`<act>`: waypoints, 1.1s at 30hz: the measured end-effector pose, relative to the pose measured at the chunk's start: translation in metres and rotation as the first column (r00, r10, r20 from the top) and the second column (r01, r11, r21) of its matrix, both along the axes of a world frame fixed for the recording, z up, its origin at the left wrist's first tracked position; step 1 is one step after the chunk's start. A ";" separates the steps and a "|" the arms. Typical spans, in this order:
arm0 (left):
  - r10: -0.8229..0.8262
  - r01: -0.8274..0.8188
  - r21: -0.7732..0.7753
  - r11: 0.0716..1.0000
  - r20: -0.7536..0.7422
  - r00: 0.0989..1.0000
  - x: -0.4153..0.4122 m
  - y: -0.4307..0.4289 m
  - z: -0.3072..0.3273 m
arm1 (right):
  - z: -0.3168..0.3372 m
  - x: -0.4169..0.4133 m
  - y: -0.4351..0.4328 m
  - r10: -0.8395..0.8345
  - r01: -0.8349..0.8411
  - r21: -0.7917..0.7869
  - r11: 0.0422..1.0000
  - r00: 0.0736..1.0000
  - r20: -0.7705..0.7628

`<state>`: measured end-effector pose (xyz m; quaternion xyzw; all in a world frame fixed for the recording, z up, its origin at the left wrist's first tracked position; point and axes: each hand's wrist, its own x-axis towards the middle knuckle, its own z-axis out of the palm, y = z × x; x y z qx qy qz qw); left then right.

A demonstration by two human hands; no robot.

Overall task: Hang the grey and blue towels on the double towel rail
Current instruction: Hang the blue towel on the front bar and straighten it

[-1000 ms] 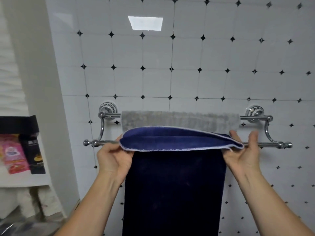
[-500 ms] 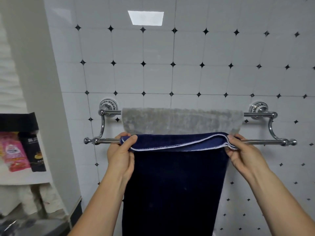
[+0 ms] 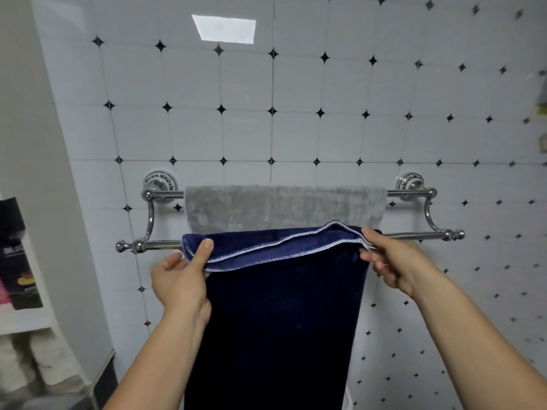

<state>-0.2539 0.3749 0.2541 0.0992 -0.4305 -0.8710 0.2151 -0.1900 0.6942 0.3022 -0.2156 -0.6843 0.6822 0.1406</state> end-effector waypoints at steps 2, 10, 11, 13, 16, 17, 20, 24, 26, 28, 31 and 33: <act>-0.018 0.018 -0.006 1.000 0.060 0.998 0.001 -0.002 0.001 | 0.000 -0.001 -0.002 0.037 -0.037 -0.075 0.997 0.999 -0.008; -0.154 0.189 -0.320 0.928 0.133 0.979 0.007 -0.015 0.014 | -0.023 0.003 -0.001 0.013 0.008 0.080 0.997 0.964 -0.267; -0.175 0.208 -0.340 0.917 0.126 0.976 0.008 -0.019 0.014 | -0.031 0.006 -0.001 0.021 0.014 0.112 0.994 0.952 -0.305; -0.196 0.224 -0.389 0.894 0.111 0.974 0.012 -0.031 0.006 | -0.053 0.015 0.000 0.028 0.024 0.143 0.989 0.936 -0.352; -0.231 0.268 -0.426 0.864 0.138 0.963 0.024 -0.052 -0.029 | -0.100 0.033 0.001 0.068 -0.002 0.212 0.977 0.950 -0.305; -0.243 0.289 -0.420 0.860 0.159 0.957 0.029 -0.058 -0.043 | -0.118 0.040 0.001 0.095 -0.028 0.245 0.969 0.960 -0.265; -0.309 0.355 -0.340 0.871 0.182 0.933 0.045 -0.071 -0.088 | -0.170 0.061 -0.001 0.158 -0.111 0.265 0.958 0.974 -0.161; -0.368 0.396 -0.194 0.898 0.164 0.915 0.066 -0.074 -0.130 | -0.215 0.080 -0.007 0.216 -0.198 0.206 0.958 0.974 -0.072; -0.377 0.403 -0.165 0.900 0.168 0.911 0.073 -0.075 -0.147 | -0.230 0.087 -0.009 0.219 -0.210 0.213 0.954 0.976 -0.020; -0.350 0.384 -0.168 0.908 0.200 0.915 0.080 -0.075 -0.165 | -0.244 0.093 -0.007 0.217 -0.218 0.221 0.950 0.976 0.031; -0.284 0.350 -0.289 0.891 0.247 0.927 0.089 -0.076 -0.191 | -0.260 0.099 -0.002 0.219 -0.231 0.215 0.949 0.973 0.079; -0.278 0.351 -0.370 0.860 0.239 0.931 0.094 -0.076 -0.203 | -0.263 0.101 0.001 0.207 -0.226 0.225 0.948 0.972 0.109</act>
